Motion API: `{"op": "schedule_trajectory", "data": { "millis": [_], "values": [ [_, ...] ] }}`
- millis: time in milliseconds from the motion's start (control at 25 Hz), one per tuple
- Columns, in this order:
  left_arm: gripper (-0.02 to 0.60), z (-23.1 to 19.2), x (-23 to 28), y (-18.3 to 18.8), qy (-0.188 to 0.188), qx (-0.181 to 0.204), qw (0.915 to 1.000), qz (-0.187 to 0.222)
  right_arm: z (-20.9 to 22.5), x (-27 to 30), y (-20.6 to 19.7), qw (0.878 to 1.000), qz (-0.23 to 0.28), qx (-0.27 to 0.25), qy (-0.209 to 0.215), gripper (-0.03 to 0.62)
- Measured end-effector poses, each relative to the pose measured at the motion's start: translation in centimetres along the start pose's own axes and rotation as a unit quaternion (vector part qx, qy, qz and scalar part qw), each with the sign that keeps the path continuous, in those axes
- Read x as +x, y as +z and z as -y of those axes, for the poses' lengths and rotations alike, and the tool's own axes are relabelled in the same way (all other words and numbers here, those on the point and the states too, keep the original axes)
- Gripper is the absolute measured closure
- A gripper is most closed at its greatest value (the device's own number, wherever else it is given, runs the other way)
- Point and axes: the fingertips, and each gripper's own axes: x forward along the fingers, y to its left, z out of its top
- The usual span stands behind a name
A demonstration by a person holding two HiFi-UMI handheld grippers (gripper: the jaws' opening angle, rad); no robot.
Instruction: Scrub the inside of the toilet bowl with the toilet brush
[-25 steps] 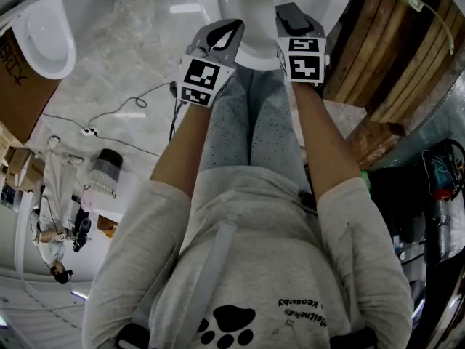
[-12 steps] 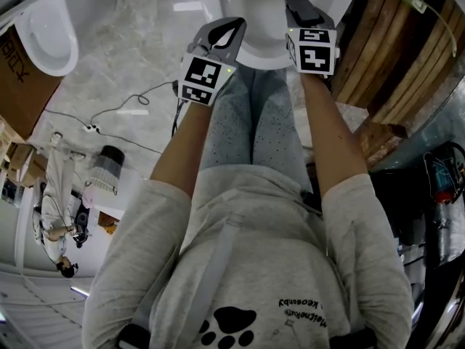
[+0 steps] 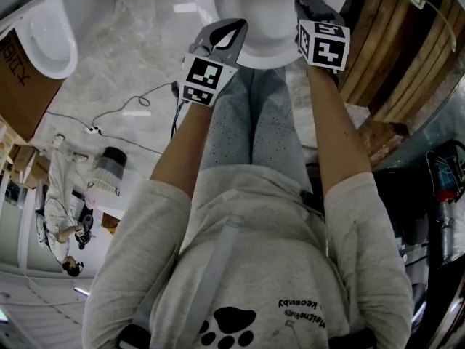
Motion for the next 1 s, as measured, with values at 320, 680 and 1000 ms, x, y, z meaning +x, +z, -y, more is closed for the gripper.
{"op": "schedule_trajectory", "data": {
  "millis": [320, 680, 1000],
  "values": [
    [0.586, 1.1, 0.3, 0.0, -0.006, 0.010, 0.9999, -0.005, 1.4, -0.9, -0.9, 0.999, 0.007, 0.039, -0.006, 0.445],
    [0.586, 2.7, 0.5, -0.2, -0.014, 0.019, 0.9997, -0.006, 2.1, -1.8, -2.7, 0.997, 0.011, 0.079, -0.007, 0.444],
    [0.586, 3.5, 0.0, -0.8, -0.012, 0.022, 0.9997, -0.004, 1.4, -2.7, -5.5, 0.997, -0.002, 0.082, -0.005, 0.445]
  ]
}}
